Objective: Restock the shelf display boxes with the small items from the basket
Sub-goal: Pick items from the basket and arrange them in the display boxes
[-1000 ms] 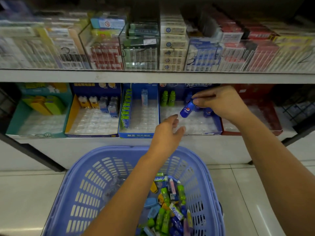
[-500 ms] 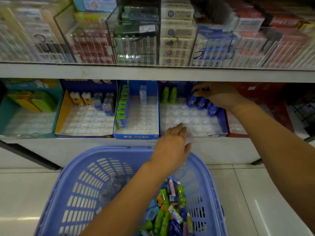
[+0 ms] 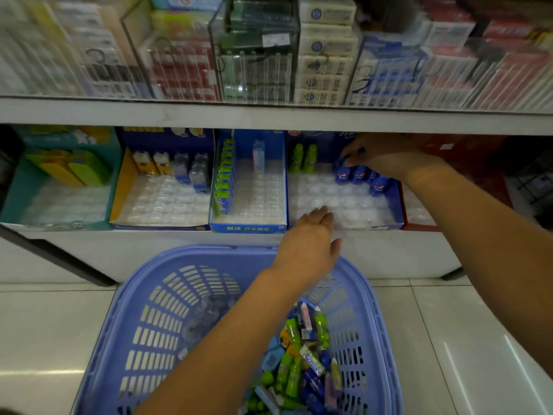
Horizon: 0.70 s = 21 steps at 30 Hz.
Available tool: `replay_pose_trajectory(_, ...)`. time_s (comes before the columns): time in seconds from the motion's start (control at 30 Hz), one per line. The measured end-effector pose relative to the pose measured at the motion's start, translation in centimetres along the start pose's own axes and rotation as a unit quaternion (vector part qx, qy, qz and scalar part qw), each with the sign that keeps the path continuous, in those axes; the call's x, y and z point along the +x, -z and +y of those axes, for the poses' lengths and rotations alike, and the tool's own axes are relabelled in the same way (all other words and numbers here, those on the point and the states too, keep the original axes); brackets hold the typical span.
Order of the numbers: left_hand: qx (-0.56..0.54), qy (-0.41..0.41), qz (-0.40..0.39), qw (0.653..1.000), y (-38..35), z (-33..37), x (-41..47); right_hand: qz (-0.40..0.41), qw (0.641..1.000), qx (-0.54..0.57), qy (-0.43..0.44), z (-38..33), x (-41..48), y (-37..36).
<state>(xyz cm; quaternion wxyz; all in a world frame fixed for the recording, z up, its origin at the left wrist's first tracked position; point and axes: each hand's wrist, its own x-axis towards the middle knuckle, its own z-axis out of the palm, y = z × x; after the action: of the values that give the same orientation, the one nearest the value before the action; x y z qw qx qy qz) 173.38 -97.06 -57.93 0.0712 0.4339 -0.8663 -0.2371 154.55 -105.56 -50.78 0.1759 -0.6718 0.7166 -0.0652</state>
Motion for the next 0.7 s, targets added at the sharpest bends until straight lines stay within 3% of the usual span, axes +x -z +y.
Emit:
replay_pose_trajectory(0.13,-0.085,-0.064,0.131,0.986,0.0,-1.1,-3.4,0.048,0.995,-0.07,0.051,-2.8,-2.8,0.0)
replay_pose_trajectory(0.2,-0.091,-0.054,0.144,0.984,-1.2,-2.7,-4.9,0.028,0.99,-0.081,0.113,-5.1,-5.5,-0.6)
replay_pose_trajectory(0.27,-0.07,0.011,0.065,0.995,-2.9,-4.5,-5.7,-0.067,0.985,-0.083,0.138,-7.2,-8.4,-2.2)
replay_pose_trajectory(0.33,-0.021,0.075,-0.091,0.993,-5.5,-6.7,-6.9,-0.193,0.966,-0.097,0.142,-8.3,-10.6,-6.1)
replay_pose_trajectory(0.4,0.003,0.085,-0.256,0.963,-9.0,-8.8,-9.0,-0.306,0.936,-0.11,0.134,-8.7,-12.3,-11.6)
replay_pose_trajectory(0.47,0.016,0.083,-0.367,0.927,-12.2,-10.7,-11.8,-0.381,0.906,-0.13,0.133,-8.5,-13.5,-17.6)
replay_pose_trajectory(0.7,0.024,0.044,-0.461,0.886,-16.0,-14.1,-15.3,-0.43,0.86,-0.212,0.175,-6.5,-15.9,-29.9)
